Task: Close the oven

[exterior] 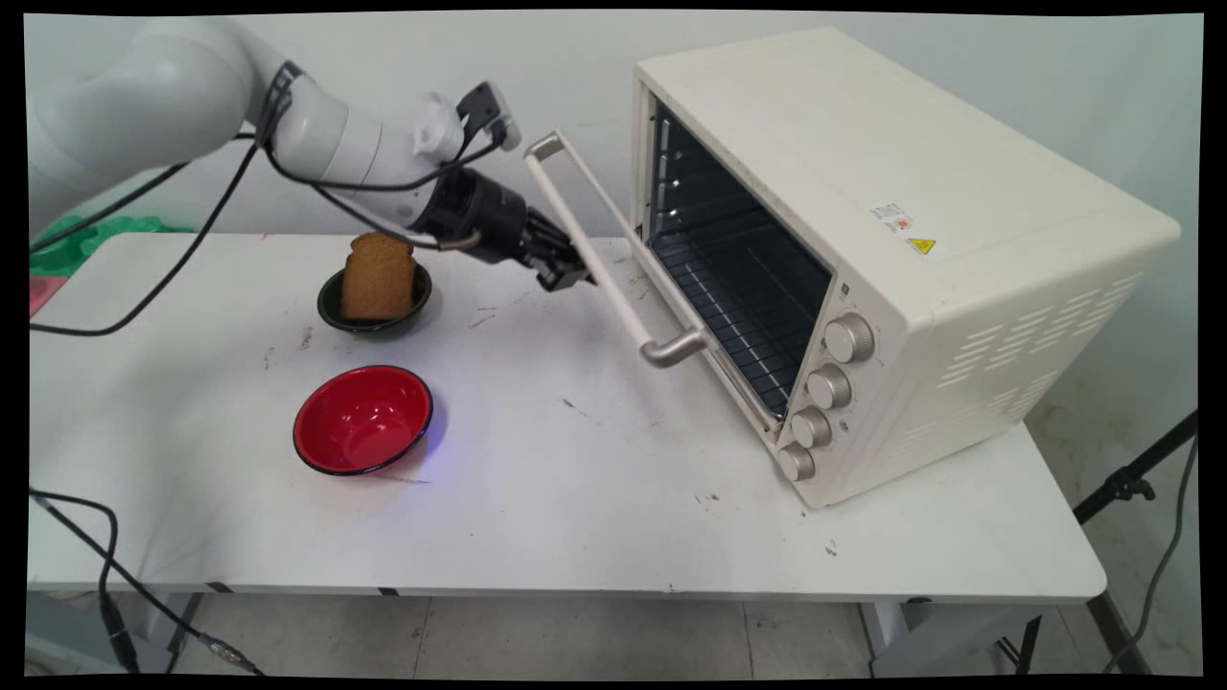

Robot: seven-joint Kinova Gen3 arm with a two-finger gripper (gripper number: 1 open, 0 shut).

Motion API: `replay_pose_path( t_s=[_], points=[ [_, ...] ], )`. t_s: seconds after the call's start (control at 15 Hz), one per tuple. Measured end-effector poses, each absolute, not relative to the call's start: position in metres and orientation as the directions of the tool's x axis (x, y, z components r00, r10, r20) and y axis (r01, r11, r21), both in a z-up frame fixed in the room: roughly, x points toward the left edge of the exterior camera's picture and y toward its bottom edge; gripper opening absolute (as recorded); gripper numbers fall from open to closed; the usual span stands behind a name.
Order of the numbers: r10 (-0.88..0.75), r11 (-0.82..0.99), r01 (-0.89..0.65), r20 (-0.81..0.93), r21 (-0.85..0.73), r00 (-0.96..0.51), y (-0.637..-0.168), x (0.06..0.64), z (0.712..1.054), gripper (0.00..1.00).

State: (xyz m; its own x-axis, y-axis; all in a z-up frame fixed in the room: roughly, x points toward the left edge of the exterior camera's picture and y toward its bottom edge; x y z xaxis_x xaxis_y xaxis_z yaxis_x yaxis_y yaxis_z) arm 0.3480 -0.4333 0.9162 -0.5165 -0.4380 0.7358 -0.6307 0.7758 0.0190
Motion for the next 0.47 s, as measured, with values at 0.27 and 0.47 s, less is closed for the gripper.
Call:
replay_pose_path(
  t_s=[0.27, 0.47],
  points=[
    [-0.417, 0.785, -0.619, 0.752, 0.015, -0.511, -0.439, 0.342, 0.932, 0.00],
    [-0.396, 0.794, -0.607, 0.765, 0.008, -0.508, -0.442, 0.341, 0.946, 0.00]
  ],
)
